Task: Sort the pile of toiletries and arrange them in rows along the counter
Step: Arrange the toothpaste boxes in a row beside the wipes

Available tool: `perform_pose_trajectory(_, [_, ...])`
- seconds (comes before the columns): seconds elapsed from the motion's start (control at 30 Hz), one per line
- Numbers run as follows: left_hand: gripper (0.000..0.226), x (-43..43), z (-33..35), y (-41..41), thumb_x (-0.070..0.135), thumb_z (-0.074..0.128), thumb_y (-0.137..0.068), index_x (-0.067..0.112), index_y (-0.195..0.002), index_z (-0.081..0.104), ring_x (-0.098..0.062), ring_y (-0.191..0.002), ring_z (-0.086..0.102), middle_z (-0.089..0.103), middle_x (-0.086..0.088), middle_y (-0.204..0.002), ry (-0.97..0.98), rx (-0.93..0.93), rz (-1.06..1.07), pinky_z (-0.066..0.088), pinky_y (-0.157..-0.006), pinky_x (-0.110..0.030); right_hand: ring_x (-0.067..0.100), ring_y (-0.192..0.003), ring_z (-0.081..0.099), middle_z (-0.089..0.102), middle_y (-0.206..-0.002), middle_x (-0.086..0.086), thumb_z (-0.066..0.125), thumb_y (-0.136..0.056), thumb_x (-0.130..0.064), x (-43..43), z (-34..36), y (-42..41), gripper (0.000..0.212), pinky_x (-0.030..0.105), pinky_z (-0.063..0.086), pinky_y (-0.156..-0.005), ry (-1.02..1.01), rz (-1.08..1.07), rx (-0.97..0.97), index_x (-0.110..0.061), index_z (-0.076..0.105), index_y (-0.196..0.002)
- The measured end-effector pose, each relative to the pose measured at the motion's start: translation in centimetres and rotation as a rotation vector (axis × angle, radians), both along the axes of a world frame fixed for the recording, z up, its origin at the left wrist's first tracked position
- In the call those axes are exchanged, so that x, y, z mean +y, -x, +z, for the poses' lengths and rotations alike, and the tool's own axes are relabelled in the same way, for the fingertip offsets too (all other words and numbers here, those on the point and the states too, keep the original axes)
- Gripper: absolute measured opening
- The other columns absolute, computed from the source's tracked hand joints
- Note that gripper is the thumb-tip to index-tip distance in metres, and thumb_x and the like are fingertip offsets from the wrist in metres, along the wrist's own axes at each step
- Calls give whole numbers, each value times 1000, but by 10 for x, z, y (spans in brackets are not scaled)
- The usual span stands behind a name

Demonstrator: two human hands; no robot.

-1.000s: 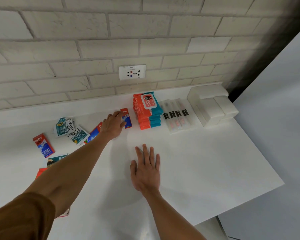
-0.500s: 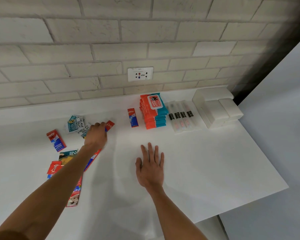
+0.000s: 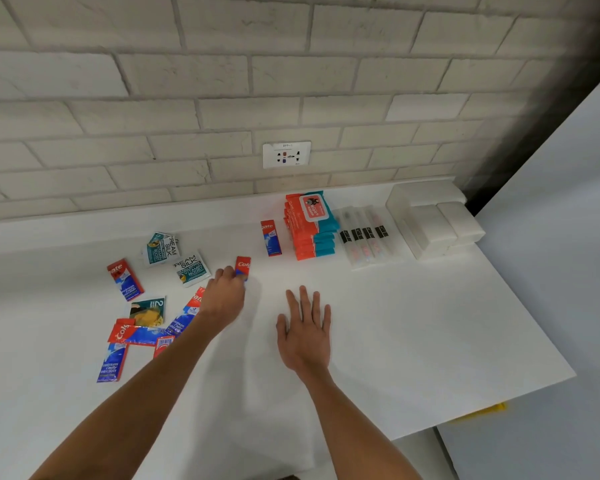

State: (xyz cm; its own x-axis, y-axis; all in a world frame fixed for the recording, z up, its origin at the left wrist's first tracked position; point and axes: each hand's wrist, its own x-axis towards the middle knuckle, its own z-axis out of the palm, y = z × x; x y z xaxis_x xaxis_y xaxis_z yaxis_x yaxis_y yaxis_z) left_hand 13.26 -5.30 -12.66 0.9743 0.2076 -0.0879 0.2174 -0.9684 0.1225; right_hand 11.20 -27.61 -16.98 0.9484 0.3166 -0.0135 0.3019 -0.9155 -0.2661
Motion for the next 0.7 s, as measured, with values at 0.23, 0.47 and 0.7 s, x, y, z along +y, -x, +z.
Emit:
perform_pose_trajectory(0.23, [45,-33,-4,22,28,52,-105,20,-149,48,-24,-129,47,51,-7,-144,109,14,-44,48,-105,-38,27,-164,-12,-6,-179,-2,16,-112,-53,0,-4,1,63,55,2,-133,6,9,-36,-33,6,-171])
perform_pose_trajectory(0.47, [38,-30,-7,61,29,59,-103,17,-139,59,-21,-125,54,58,-4,-140,313,-159,-10,55,-95,-33,24,-164,12,26,-175,0,24,-108,-45,-5,-7,3,61,47,6,-133,-121,35,-9,-23,37,-164])
perform_pose_trajectory(0.7, [46,-21,-24,107,22,72,-94,19,-139,60,-25,-130,55,61,-2,-141,287,-259,-128,58,-94,-41,23,-156,39,50,-162,2,52,-105,-27,3,-18,40,46,51,33,-127,-270,165,-107,-18,55,-150])
